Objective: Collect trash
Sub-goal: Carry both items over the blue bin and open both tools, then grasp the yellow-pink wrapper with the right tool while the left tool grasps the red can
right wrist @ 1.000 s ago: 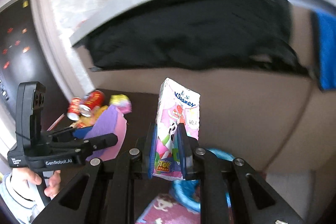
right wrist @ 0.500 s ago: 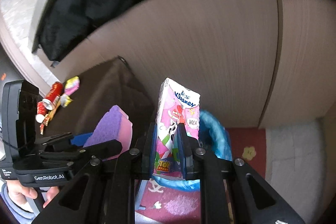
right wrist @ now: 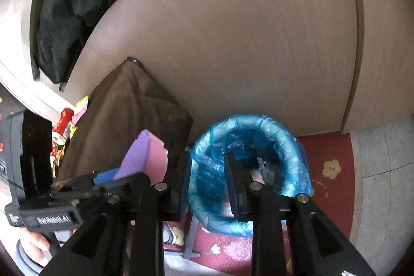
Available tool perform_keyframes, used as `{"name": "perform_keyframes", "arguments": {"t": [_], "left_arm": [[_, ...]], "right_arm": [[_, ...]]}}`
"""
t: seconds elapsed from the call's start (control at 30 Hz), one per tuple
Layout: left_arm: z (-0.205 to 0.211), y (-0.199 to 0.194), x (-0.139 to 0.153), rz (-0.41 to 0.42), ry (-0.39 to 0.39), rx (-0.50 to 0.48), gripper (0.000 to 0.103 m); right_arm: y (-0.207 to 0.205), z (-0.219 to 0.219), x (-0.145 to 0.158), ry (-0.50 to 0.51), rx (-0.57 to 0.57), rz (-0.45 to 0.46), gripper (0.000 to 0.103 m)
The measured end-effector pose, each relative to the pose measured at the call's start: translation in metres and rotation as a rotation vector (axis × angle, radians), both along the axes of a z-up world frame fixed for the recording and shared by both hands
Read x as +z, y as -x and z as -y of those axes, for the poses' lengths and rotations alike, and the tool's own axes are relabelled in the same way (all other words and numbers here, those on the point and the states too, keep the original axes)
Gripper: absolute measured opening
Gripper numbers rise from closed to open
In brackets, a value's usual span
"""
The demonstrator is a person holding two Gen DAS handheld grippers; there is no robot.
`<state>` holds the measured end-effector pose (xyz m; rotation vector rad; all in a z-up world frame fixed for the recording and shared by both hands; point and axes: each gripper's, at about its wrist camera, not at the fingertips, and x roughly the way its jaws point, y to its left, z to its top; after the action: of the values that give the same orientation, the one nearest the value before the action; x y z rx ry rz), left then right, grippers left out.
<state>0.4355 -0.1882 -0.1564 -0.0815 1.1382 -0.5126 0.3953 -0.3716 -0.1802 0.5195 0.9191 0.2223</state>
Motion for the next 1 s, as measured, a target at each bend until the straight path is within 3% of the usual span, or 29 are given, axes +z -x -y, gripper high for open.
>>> {"name": "perform_keyframes", "arguments": {"t": [0.33,0.63,0.87,1.0], "left_arm": [[0.008,-0.007,-0.003,-0.037,-0.050,0.013,0.065],[0.000,-0.005,0.016,0.022,0.062,0.003,0.065],[-0.015,0.002,0.057,0.144,0.168,0.001,0.065],[-0.051,0.009,0.089,0.212,0.122,0.031,0.065]], "right_arm": [[0.010,0.010,0.025,0.058,-0.025,0.041,0.026],[0.015,0.008,0.043,0.082,-0.033,0.067,0.026],[0.013,-0.003,0.056,0.113,-0.018,0.081,0.026],[0.008,-0.017,0.064,0.124,0.015,0.093,0.026]]}}
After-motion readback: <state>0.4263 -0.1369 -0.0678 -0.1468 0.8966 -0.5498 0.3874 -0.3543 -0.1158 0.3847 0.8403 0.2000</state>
